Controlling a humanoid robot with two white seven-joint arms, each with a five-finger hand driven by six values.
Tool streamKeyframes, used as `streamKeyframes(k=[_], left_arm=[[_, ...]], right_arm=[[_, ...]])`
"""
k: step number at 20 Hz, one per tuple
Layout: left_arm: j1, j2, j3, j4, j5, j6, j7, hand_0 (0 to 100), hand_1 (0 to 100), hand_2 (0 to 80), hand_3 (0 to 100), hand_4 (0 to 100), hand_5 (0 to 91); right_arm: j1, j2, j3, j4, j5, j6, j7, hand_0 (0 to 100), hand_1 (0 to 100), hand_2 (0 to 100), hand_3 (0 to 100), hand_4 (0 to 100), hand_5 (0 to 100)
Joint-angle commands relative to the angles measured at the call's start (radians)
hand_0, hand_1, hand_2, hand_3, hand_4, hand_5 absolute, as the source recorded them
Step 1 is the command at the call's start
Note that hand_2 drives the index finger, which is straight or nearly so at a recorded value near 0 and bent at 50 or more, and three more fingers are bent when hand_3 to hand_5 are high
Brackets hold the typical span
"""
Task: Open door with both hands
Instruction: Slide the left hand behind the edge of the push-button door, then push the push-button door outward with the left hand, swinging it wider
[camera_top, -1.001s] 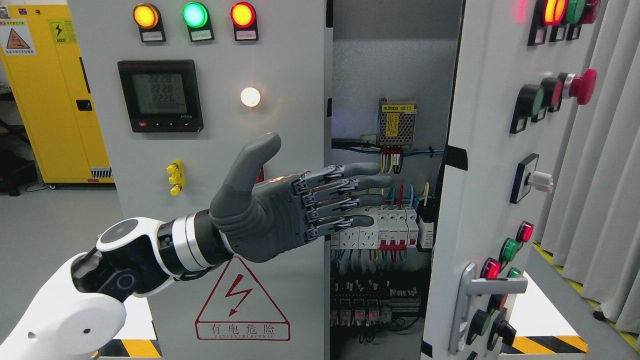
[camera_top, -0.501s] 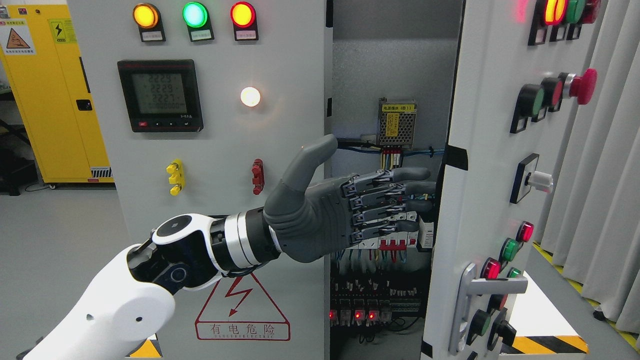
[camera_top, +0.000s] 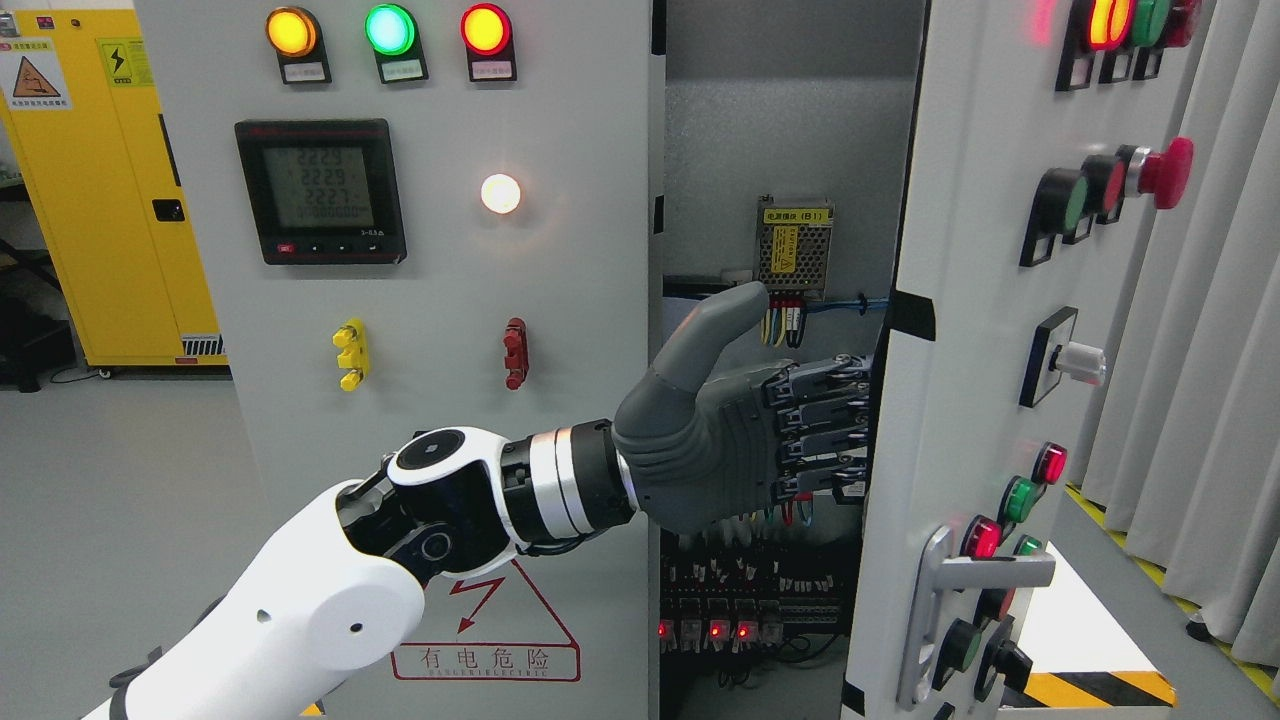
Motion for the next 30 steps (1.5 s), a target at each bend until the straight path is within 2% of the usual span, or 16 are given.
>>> streamKeyframes(k=[1, 5, 9, 22, 24, 27, 30], left_arm=[[-0.023, -0.065, -0.051, 0.047, 0.002, -0.001, -0.001, 0, 0, 0.0, 0, 0, 0.0], [-0.034, -0.078, -0.051, 0.076, 0.009, -0.001, -0.006, 0, 0, 0.0, 0, 0, 0.0], [-0.051, -0.094, -0.053, 0.081, 0.069, -0.001, -0.009, 0, 0, 0.0, 0, 0, 0.0], [-0.074, -0.225, -0.076, 0.131, 0.06, -0.001, -0.006, 0, 0, 0.0, 0, 0, 0.0], [-0.075, -0.249, -0.08, 0.134, 0.057, -0.001, 0.002, 0, 0, 0.0, 0, 0, 0.0], [-0.075, -0.272, -0.09, 0.137, 0.046, -0.001, 0.06, 0, 0, 0.0, 0, 0, 0.0], [-0.075, -0.288, -0.09, 0.136, 0.03, -0.001, 0.074, 0, 0, 0.0, 0, 0, 0.0]], right_arm=[[0.0, 0.0, 0.002, -0.001, 0.0, 0.001, 0.0, 22, 7, 0, 0, 0, 0], [0.0, 0.0, 0.004, -0.001, 0.0, 0.002, 0.0, 22, 7, 0, 0, 0, 0], [0.0, 0.0, 0.004, -0.001, 0.0, 0.002, 0.0, 22, 7, 0, 0, 0, 0], [-0.003, 0.0, 0.004, -0.001, 0.0, 0.005, 0.0, 22, 7, 0, 0, 0, 0], [-0.003, 0.0, 0.004, -0.001, -0.001, 0.005, 0.0, 22, 7, 0, 0, 0, 0], [-0.005, 0.0, 0.002, -0.001, 0.0, 0.007, 0.0, 22, 7, 0, 0, 0, 0], [-0.006, 0.0, 0.004, -0.001, 0.0, 0.008, 0.0, 22, 7, 0, 0, 0, 0]])
